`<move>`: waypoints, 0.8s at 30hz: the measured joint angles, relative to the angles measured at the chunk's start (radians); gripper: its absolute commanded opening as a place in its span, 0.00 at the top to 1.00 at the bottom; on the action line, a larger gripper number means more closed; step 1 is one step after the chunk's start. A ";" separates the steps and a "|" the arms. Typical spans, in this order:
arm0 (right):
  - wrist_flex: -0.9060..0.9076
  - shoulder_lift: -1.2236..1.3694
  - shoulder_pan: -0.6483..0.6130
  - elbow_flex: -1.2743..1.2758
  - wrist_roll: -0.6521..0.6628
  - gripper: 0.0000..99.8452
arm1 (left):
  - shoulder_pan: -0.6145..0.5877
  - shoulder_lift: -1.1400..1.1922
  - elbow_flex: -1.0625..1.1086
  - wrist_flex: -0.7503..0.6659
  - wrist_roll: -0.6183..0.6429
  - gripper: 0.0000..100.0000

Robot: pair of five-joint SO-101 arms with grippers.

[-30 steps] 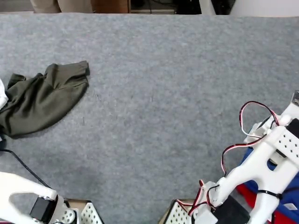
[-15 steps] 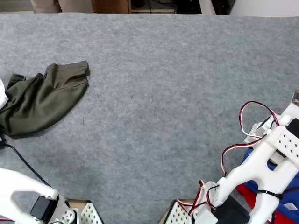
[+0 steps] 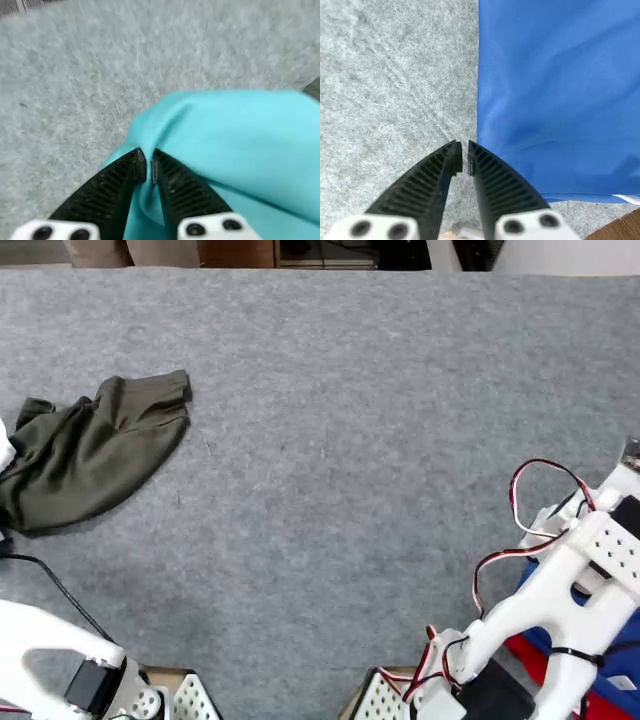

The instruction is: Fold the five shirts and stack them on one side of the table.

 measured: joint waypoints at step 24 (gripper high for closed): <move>-0.005 0.000 0.000 0.000 0.000 0.96 | 0.104 -0.715 -0.008 0.094 0.095 0.98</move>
